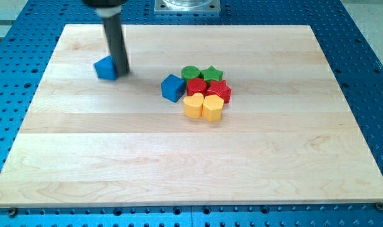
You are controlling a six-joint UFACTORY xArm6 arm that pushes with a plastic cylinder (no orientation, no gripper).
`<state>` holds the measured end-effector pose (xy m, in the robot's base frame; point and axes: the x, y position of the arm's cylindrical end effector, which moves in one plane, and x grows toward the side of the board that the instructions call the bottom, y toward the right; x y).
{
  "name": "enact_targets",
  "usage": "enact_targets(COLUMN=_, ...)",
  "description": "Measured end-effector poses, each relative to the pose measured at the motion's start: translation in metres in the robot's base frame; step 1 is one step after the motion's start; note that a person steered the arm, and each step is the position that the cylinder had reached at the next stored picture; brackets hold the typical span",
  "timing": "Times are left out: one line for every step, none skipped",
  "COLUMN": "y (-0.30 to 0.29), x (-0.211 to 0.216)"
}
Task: Push the triangle into the group of blocks
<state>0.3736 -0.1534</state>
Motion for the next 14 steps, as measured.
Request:
enact_targets(y=0.008, x=-0.031)
enact_targets(y=-0.025, x=-0.042)
enact_targets(y=-0.067, x=-0.01)
enact_targets(y=-0.034, x=0.035)
enact_targets(y=-0.002, x=0.051)
enact_targets(y=0.022, x=0.037)
enact_targets(y=0.026, x=0.0)
enact_targets(y=0.048, x=0.011)
enact_targets(y=0.047, x=0.037)
enact_targets(y=0.055, x=0.062)
enact_targets(y=0.064, x=0.059)
enact_targets(y=0.069, x=0.048)
enact_targets(y=0.086, x=0.048)
enact_targets(y=0.091, x=0.052)
